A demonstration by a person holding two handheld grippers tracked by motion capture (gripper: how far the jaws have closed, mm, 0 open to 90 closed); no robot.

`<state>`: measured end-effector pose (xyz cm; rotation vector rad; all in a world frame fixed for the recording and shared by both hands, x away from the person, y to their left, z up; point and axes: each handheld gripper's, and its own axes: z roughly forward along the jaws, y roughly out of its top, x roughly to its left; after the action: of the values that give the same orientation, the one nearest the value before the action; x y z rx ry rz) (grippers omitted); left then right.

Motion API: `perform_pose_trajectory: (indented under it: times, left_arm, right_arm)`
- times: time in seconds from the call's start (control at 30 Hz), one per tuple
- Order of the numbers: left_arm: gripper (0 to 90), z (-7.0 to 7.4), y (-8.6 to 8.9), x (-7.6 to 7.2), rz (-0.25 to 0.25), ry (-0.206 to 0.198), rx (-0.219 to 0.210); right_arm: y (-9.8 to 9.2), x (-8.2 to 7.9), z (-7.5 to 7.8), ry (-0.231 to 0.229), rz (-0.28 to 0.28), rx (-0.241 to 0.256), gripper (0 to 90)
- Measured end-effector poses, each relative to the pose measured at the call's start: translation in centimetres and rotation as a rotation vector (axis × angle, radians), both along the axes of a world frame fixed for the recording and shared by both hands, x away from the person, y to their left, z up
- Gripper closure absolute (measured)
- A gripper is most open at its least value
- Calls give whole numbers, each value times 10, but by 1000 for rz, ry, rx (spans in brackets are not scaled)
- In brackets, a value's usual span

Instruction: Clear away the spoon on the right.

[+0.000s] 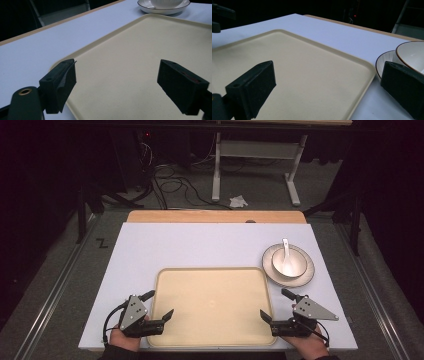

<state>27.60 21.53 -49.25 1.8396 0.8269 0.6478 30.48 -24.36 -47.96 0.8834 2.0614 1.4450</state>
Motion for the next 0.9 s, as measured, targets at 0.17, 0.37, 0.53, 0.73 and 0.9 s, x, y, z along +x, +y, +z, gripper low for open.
perform_pose_trajectory:
  times: [0.17, 0.37, 0.53, 0.73, 0.9]
  left_arm:
    - [159, 0, 3, 1, 11, 6, -35]
    - [159, 0, 2, 1, 10, 5, -38]
    - [159, 0, 3, 2, 10, 6, -41]
    - [159, 0, 2, 1, 6, 6, -33]
    - [159, 0, 3, 1, 13, -2, -34]
  right_arm:
    - [-4, 2, 0, 9, -12, 25, 5]
    - [-7, 4, -1, 6, -34, 44, 5]
    - [-11, 5, 0, 11, -51, 51, 8]
    - [-14, 5, 2, 16, -69, 49, 83]
    - [-16, 5, 4, 18, -106, 43, 266]
